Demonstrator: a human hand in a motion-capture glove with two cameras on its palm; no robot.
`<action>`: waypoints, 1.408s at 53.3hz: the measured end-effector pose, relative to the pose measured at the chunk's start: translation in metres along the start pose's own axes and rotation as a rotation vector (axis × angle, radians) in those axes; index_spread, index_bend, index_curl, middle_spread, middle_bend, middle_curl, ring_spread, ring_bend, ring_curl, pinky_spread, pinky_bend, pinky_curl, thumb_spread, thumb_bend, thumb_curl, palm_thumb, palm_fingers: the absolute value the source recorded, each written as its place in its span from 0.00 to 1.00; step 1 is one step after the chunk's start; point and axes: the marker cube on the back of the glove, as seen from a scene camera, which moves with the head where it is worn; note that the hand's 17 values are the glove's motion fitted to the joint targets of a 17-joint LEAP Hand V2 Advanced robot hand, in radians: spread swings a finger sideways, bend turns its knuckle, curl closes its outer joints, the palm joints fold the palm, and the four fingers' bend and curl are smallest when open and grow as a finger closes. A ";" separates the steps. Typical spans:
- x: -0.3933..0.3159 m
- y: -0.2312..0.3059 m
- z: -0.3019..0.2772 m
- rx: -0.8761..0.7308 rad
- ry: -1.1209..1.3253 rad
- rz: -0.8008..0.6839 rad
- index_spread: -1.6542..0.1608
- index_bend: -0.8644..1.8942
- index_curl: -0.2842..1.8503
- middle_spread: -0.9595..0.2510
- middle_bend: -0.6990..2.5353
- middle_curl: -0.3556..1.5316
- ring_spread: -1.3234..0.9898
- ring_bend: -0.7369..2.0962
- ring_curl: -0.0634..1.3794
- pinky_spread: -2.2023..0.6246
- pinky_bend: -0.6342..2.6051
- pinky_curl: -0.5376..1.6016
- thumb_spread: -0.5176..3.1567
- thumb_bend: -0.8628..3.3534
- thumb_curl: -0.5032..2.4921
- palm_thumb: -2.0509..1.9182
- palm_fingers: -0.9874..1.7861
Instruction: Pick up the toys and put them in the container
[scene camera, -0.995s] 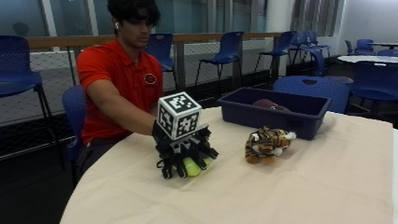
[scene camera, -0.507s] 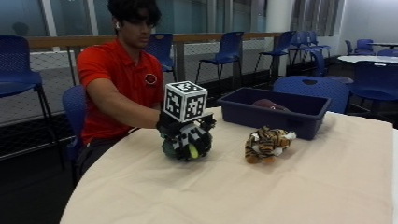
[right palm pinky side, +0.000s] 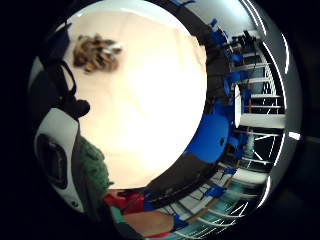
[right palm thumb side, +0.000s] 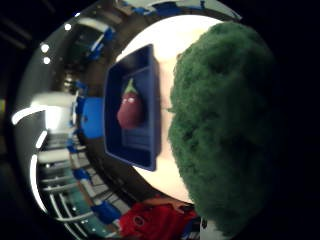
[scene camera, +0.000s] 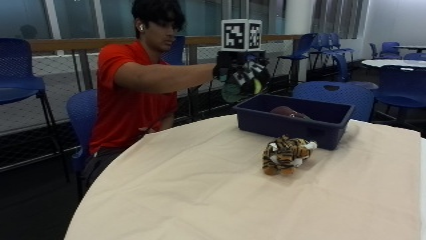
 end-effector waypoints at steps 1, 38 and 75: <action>-0.013 -0.004 -0.003 0.006 -0.009 -0.021 0.67 0.39 0.34 0.40 0.37 0.42 0.37 0.60 0.39 0.62 0.53 0.45 0.34 0.24 0.40 0.68 0.73; -0.193 -0.070 0.017 -0.196 0.071 -0.260 0.66 0.38 0.45 0.46 0.26 0.46 0.41 0.52 0.38 0.64 0.55 0.47 0.40 0.19 0.42 0.62 0.46; 0.001 -0.110 0.089 -0.125 -0.009 0.099 0.73 0.35 0.28 0.74 0.26 0.35 0.61 0.32 0.25 0.82 0.55 0.42 0.43 0.18 0.26 0.49 0.28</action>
